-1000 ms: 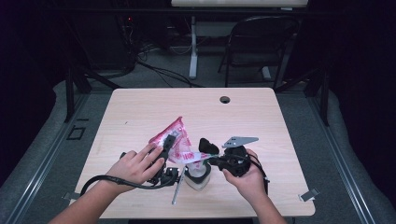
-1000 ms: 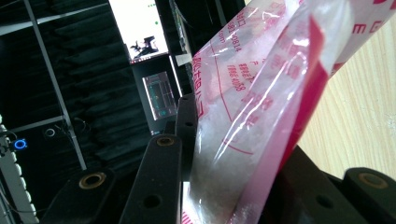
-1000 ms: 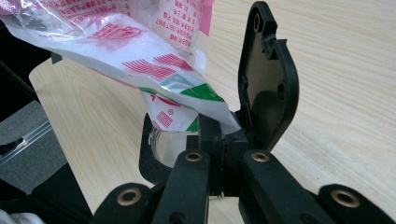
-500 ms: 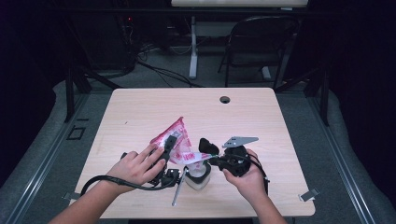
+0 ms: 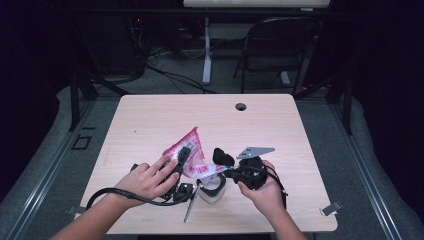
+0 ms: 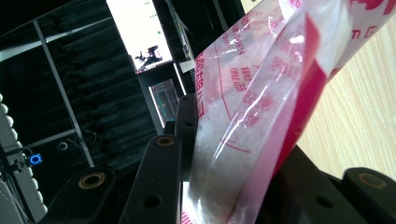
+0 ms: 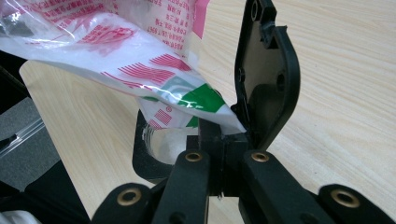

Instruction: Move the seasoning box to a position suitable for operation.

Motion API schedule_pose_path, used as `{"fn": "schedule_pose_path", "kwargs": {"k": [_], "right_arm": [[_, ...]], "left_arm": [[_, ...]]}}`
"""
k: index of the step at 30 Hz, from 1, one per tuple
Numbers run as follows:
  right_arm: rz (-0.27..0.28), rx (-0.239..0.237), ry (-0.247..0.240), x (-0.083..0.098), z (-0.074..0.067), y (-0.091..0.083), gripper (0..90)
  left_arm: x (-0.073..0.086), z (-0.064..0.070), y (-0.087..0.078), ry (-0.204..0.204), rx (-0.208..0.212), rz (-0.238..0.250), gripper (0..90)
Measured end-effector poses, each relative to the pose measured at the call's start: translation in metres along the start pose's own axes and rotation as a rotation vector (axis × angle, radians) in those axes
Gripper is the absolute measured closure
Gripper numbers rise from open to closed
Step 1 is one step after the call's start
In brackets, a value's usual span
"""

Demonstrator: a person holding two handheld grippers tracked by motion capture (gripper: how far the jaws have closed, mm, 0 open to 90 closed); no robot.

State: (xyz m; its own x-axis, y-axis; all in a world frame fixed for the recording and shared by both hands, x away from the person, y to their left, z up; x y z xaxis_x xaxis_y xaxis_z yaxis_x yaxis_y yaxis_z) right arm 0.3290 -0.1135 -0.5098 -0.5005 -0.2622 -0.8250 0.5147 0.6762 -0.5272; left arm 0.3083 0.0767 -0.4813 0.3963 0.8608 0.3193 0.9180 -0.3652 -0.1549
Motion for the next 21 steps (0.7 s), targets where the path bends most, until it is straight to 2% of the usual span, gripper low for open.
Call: {"fn": "schedule_pose_path", "kwargs": {"k": [6, 11, 12, 15, 21], "right_arm": [[0.018, 0.005, 0.007, -0.0017, 0.0003, -0.0019, 90.0], [0.014, 0.01, 0.002, -0.0016, 0.0006, -0.0018, 90.0], [0.017, 0.011, 0.005, -0.0017, 0.0003, -0.0015, 90.0], [0.014, 0.003, 0.006, -0.0015, 0.0005, -0.0012, 90.0], [0.013, 0.004, 0.008, -0.0013, 0.0017, -0.0017, 90.0]], "left_arm": [[-0.0001, 0.0002, -0.0003, 0.004, 0.006, -0.001, 76.2], [-0.0007, -0.0003, 0.0, 0.019, -0.007, 0.005, 76.2], [-0.0003, -0.0003, -0.0002, 0.01, 0.003, 0.002, 76.2], [0.0005, -0.0028, -0.0002, 0.012, -0.01, 0.003, 76.2], [-0.0006, -0.0003, -0.0005, 0.011, 0.0, 0.009, 76.3]]}}
Point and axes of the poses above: each handheld gripper's, and its own axes: y roughly forward along the jaws, x roughly out of its underside, z roughly to its right, the point moved 5 cm from there along y, roughly forward along the jaws, and after that the axes turned 8 degrees about z, right-handed, at the moved point
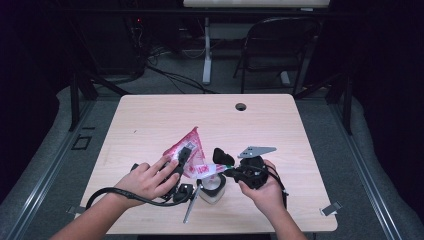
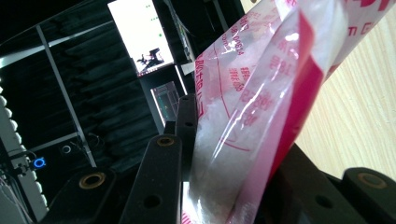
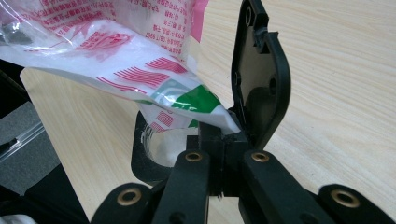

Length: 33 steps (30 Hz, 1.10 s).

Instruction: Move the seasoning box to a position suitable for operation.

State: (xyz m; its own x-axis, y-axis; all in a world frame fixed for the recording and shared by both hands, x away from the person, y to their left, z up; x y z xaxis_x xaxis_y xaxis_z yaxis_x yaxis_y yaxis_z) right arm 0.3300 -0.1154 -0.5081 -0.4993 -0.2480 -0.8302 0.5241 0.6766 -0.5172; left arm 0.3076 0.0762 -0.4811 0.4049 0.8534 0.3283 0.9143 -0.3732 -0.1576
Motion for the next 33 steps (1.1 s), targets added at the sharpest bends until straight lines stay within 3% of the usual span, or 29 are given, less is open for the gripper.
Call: {"fn": "schedule_pose_path", "kwargs": {"k": [25, 26, 29, 31, 33], "right_arm": [[-0.005, -0.006, 0.005, 0.0005, 0.0007, -0.0002, 90.0], [-0.007, -0.005, 0.005, 0.0004, 0.0007, -0.0005, 90.0], [-0.008, -0.006, 0.004, 0.0003, 0.0009, -0.0009, 90.0], [-0.005, -0.005, 0.003, 0.0001, 0.0007, -0.0008, 90.0], [-0.007, -0.004, 0.003, 0.0002, 0.0006, -0.0007, 90.0]], "left_arm": [[0.0012, -0.0016, -0.0014, -0.003, -0.01, 0.003, 76.2], [0.0009, -0.0029, -0.0016, 0.017, -0.015, 0.001, 76.2], [0.0024, 0.0005, -0.0013, -0.032, 0.006, -0.002, 76.2], [0.002, -0.0025, -0.0011, -0.012, -0.002, 0.0, 76.1], [0.002, -0.002, -0.0013, -0.017, 0.002, 0.0, 76.1]]}}
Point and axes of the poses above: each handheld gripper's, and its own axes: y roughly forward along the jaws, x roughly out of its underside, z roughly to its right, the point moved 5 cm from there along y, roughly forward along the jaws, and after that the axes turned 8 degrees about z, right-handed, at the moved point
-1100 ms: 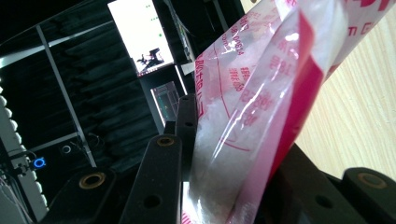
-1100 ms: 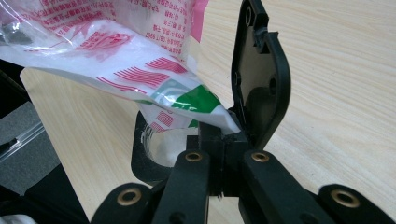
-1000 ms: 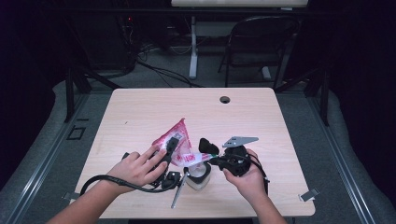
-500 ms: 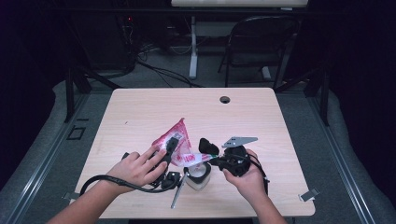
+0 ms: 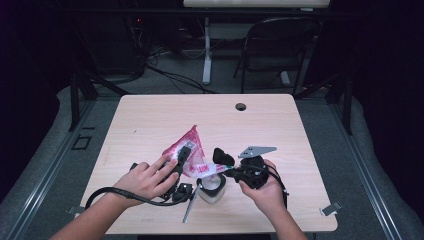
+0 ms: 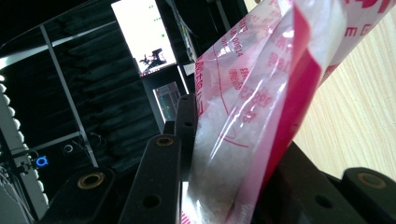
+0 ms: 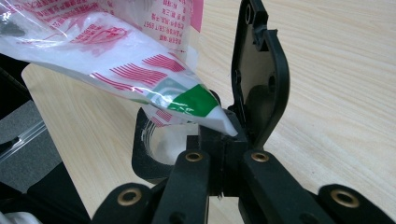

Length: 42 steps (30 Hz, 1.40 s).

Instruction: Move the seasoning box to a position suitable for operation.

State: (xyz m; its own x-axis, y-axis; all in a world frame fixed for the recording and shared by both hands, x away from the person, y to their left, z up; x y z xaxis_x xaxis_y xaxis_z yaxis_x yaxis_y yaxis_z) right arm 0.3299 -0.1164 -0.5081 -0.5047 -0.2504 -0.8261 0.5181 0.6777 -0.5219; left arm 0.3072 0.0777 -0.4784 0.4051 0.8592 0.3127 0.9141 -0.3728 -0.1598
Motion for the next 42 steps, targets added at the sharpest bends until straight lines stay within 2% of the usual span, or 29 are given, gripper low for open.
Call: {"fn": "schedule_pose_path", "kwargs": {"k": [1, 3, 17, 19, 20, 22, 25, 26, 30, 32, 33, 37, 39, 42], "right_arm": [[-0.001, 0.001, 0.0, 0.0, 0.0001, 0.0, 90.0], [-0.001, 0.0, 0.0, 0.0, 0.0005, -0.0002, 90.0], [-0.004, 0.001, 0.003, 0.0006, 0.0006, 0.0001, 90.0], [-0.005, 0.002, 0.002, 0.0008, 0.0005, 0.0005, 90.0], [-0.003, 0.002, 0.004, 0.001, 0.0003, 0.0009, 90.0], [-0.01, 0.003, -0.001, 0.0012, 0.0011, 0.0005, 90.0], [-0.007, 0.006, 0.003, 0.0012, 0.0016, 0.0003, 90.0], [-0.002, 0.003, 0.007, 0.0012, 0.0016, 0.0005, 90.0], [-0.015, -0.005, 0.001, 0.0016, 0.0012, 0.0002, 90.0], [-0.013, 0.001, -0.002, 0.0014, 0.001, 0.0, 90.0], [-0.01, -0.002, 0.004, 0.0013, 0.0008, 0.0, 90.0], [-0.008, -0.002, 0.01, 0.0014, 0.0014, 0.0001, 90.0], [-0.013, 0.002, 0.004, 0.0013, 0.0015, -0.0004, 90.0], [-0.015, 0.003, 0.003, 0.0013, 0.0016, -0.0006, 90.0]], "left_arm": [[-0.0005, -0.001, -0.0002, 0.018, -0.01, -0.001, 76.1], [-0.0015, -0.0008, -0.0003, 0.026, -0.014, 0.003, 76.1], [-0.0014, -0.0022, -0.0006, 0.02, -0.008, 0.0, 76.0], [-0.0018, -0.0014, -0.0005, 0.006, -0.005, 0.004, 76.0], [-0.0025, -0.0037, -0.0012, 0.032, -0.028, 0.003, 76.0], [-0.0033, -0.0043, -0.001, 0.042, -0.031, 0.009, 75.9], [-0.0027, -0.0037, -0.001, 0.04, -0.025, 0.003, 75.9], [-0.0019, -0.0022, -0.0001, 0.014, -0.008, 0.007, 76.0], [-0.0003, -0.0039, 0.0, 0.03, -0.021, 0.0, 76.0], [0.0, -0.0006, 0.0, 0.011, -0.002, -0.001, 76.0], [0.0, 0.0006, 0.0001, 0.004, -0.007, 0.002, 76.1], [-0.0001, 0.001, 0.0003, 0.001, -0.002, 0.002, 76.1], [0.0001, -0.0002, 0.0003, 0.015, -0.015, 0.002, 76.1], [0.0004, 0.0023, 0.0005, 0.002, 0.0, 0.002, 76.1]]}}
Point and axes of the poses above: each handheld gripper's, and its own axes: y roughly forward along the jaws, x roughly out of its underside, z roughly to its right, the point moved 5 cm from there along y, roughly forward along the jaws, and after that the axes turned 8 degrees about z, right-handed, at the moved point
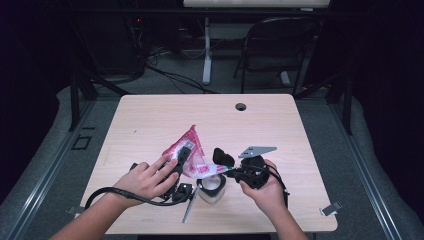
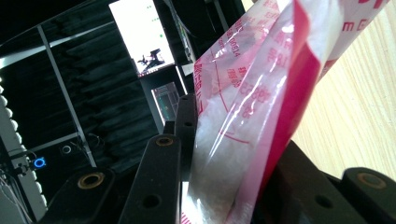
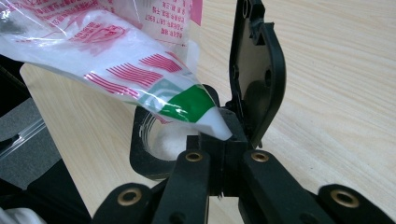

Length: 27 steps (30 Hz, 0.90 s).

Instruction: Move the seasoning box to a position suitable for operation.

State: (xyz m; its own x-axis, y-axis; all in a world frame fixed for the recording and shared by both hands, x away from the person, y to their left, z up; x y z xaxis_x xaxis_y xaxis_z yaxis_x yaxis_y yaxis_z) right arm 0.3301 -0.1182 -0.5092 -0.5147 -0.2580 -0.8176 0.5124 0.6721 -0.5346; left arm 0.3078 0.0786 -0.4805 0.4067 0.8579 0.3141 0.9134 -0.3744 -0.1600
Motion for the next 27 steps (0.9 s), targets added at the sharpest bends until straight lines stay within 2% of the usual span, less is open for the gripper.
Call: {"fn": "schedule_pose_path", "kwargs": {"k": [1, 3, 7, 8, 12, 15, 19, 20, 23, 27], "right_arm": [[0.0, 0.0, 0.0, 0.0001, 0.0002, 0.0001, 90.0], [0.003, 0.0, 0.003, 0.0003, 0.0005, 0.0005, 90.0], [-0.007, 0.008, -0.002, 0.0008, 0.0015, 0.0003, 90.0], [-0.01, 0.008, -0.004, 0.0008, 0.0018, 0.0, 90.0], [-0.008, 0.008, -0.006, 0.0007, 0.0025, -0.0004, 90.0], [-0.008, 0.01, -0.005, 0.001, 0.002, 0.0005, 90.0], [-0.013, 0.007, -0.005, 0.0011, 0.0022, 0.0004, 90.0], [-0.014, 0.007, -0.005, 0.0012, 0.0023, 0.0003, 90.0], [-0.014, 0.01, -0.002, 0.0016, 0.0027, 0.0006, 90.0], [-0.02, 0.009, -0.006, 0.002, 0.0029, 0.0004, 90.0]], "left_arm": [[-0.0001, 0.0006, 0.0001, -0.006, 0.004, 0.001, 76.1], [-0.0015, -0.0007, -0.0003, 0.015, -0.013, 0.007, 76.1], [-0.0032, 0.0001, -0.0003, 0.015, 0.005, 0.006, 76.1], [-0.0034, -0.0003, -0.0004, 0.022, -0.008, 0.008, 76.1], [-0.0037, -0.0004, -0.0006, 0.024, -0.009, 0.009, 76.0], [-0.0036, -0.0005, -0.0007, 0.015, 0.0, 0.008, 76.1], [-0.0048, -0.0008, -0.0015, 0.018, -0.021, 0.016, 76.1], [-0.0054, 0.0001, -0.0019, 0.019, -0.006, 0.014, 76.1], [-0.0066, -0.0003, -0.0021, 0.026, -0.026, 0.022, 76.2], [-0.0057, -0.0001, -0.0019, 0.012, -0.02, 0.02, 76.2]]}}
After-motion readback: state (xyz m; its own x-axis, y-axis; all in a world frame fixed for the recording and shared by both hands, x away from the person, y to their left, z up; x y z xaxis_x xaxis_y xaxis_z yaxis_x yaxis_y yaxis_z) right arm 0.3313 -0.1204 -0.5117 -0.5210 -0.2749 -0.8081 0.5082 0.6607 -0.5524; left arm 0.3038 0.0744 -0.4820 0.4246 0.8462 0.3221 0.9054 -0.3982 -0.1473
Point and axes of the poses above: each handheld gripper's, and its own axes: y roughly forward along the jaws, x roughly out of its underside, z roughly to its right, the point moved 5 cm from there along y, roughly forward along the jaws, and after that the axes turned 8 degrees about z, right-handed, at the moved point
